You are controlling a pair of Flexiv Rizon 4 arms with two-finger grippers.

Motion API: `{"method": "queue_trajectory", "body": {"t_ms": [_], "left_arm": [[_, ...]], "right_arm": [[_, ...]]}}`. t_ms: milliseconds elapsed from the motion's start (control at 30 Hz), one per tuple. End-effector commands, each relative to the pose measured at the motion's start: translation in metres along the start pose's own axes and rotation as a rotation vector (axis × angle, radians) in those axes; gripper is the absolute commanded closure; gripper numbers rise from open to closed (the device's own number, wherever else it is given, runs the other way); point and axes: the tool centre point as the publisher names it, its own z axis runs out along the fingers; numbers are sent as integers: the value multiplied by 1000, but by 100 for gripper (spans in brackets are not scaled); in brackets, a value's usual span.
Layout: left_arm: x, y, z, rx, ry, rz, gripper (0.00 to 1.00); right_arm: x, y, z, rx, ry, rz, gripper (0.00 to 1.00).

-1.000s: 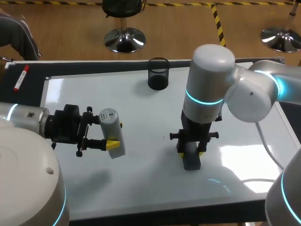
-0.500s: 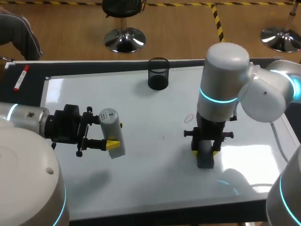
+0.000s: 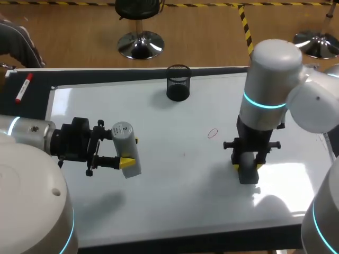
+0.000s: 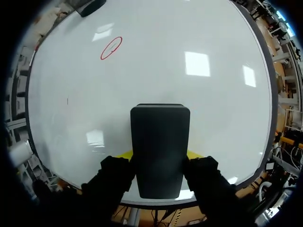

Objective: Pick up the inspection probe, press it on each red-marked spot on the whiteboard one by one, put down the probe, pick up the eraser, and wipe off all the red marks.

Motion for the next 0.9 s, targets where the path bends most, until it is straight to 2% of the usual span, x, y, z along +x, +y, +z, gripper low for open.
{"method": "queue_trajectory", "body": {"t_ms": [33, 500, 900], "left_arm": [[2, -1, 0, 2, -4, 3, 100], [2, -1, 0, 2, -4, 3, 100], [2, -1, 0, 2, -4, 3, 100]], "right_arm": [[-17, 1, -13, 5, 26, -31, 100], [-39, 8, -47, -25, 10, -51, 100], [-45, 9, -57, -30, 14, -50, 100]]}}
